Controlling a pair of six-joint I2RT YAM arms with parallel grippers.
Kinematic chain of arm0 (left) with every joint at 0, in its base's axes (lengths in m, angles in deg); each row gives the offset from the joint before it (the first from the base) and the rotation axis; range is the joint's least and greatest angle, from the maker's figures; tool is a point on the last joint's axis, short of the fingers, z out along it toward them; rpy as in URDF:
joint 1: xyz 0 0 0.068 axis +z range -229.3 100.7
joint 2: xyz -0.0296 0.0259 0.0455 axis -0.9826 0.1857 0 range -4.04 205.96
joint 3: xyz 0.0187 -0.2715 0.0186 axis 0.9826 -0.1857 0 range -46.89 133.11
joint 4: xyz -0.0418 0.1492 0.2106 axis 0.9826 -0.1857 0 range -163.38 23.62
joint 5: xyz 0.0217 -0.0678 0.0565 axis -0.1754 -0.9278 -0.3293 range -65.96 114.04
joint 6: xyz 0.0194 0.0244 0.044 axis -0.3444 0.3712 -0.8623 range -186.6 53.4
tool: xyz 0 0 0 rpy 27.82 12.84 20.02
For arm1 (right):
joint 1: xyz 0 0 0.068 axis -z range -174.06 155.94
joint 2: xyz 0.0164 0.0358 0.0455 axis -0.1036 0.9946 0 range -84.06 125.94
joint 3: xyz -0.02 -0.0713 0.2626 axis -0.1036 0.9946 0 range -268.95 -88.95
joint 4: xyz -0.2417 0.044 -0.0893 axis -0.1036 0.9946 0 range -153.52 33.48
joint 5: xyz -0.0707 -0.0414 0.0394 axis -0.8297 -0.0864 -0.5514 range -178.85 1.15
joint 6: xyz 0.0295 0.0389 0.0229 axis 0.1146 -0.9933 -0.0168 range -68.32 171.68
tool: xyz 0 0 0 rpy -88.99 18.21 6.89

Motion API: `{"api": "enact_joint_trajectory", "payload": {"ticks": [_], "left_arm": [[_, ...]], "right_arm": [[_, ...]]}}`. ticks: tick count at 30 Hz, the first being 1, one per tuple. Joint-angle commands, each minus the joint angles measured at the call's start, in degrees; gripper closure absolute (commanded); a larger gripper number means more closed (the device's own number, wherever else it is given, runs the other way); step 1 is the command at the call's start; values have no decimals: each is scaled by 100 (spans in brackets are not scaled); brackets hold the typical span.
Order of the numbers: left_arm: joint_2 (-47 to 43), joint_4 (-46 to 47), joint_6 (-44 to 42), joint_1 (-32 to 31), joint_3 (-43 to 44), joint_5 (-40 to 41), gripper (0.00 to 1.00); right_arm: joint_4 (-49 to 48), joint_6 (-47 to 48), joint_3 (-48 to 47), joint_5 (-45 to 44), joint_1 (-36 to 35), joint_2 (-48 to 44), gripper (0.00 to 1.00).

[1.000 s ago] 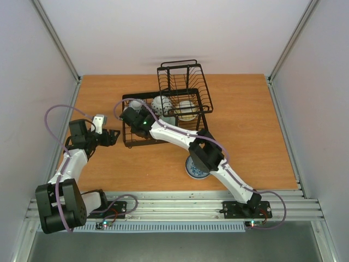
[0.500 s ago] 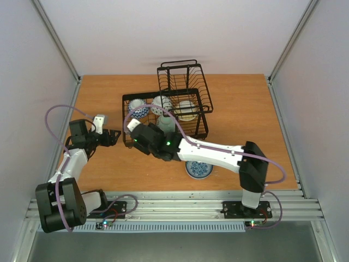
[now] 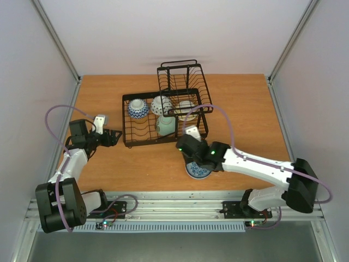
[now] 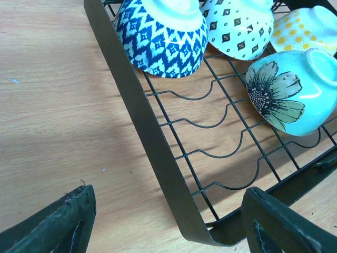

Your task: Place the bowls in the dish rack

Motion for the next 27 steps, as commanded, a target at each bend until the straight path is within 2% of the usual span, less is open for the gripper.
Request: {"api": "enact_joint_trajectory", "payload": {"ticks": [1, 9, 27], "left_arm": [[-112, 125, -118, 26, 96, -157, 23], [-15, 94, -138, 25, 132, -238, 23], [50, 77, -160, 24, 151, -291, 23]], "right_arm": [[651, -1086, 475, -81, 372, -721, 50], [1434, -1393, 873, -58, 667, -1274, 55], [1097, -1671, 1566, 426, 676, -1188, 71]]}}
